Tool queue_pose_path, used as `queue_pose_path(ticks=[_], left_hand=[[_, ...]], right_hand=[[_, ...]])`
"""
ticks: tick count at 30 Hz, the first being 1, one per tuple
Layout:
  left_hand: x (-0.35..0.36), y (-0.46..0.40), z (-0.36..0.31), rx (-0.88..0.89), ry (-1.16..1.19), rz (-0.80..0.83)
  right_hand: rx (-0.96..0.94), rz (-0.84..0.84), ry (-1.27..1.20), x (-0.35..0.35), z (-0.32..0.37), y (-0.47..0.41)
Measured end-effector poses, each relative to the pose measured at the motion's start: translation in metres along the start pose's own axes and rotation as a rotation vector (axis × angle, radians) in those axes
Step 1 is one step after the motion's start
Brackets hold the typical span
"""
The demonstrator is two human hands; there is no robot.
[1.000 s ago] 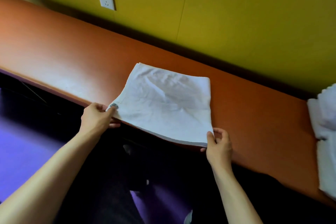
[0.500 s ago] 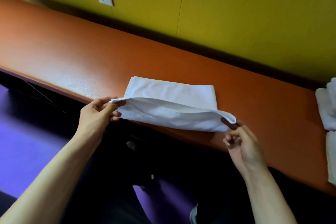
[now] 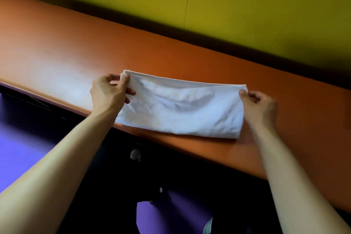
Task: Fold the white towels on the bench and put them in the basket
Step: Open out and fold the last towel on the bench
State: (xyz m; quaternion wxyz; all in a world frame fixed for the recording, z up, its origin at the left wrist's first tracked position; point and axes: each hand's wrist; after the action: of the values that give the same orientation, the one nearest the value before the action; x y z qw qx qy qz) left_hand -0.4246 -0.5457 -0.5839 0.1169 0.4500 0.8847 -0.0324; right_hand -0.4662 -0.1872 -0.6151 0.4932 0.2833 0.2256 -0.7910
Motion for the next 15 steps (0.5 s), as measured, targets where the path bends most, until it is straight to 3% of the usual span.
queue_pose_path(ticks=[5,8,10,12,15], left_hand=[[0.027,-0.013,0.019,-0.073,0.024,-0.066],[0.041,0.001,0.039,0.080,-0.126,0.035],[0.053,0.026,0.045,0.258,-0.212,0.172],[0.066,0.054,0.047,0.470,-0.363,0.312],[0.081,0.092,0.055,0.657,-0.649,0.485]], right_hand=[[-0.030,-0.004,0.129,0.029,-0.002,-0.014],[-0.081,-0.017,0.165,0.035,-0.006,-0.004],[-0.236,-0.031,0.217,0.034,-0.009,0.002],[-0.524,0.014,0.313,0.036,-0.008,0.003],[-0.863,0.251,0.476,0.043,-0.010,0.000]])
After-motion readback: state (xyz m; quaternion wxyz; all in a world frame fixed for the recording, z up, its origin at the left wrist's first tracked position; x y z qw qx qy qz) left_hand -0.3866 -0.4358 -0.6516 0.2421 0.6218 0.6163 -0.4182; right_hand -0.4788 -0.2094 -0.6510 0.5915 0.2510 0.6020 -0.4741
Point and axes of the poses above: each hand's wrist, its own y-axis away from the middle knuckle, its own x-axis out of the palm, z = x × y, and after that the axes turned 12 degrees about y, right-handed
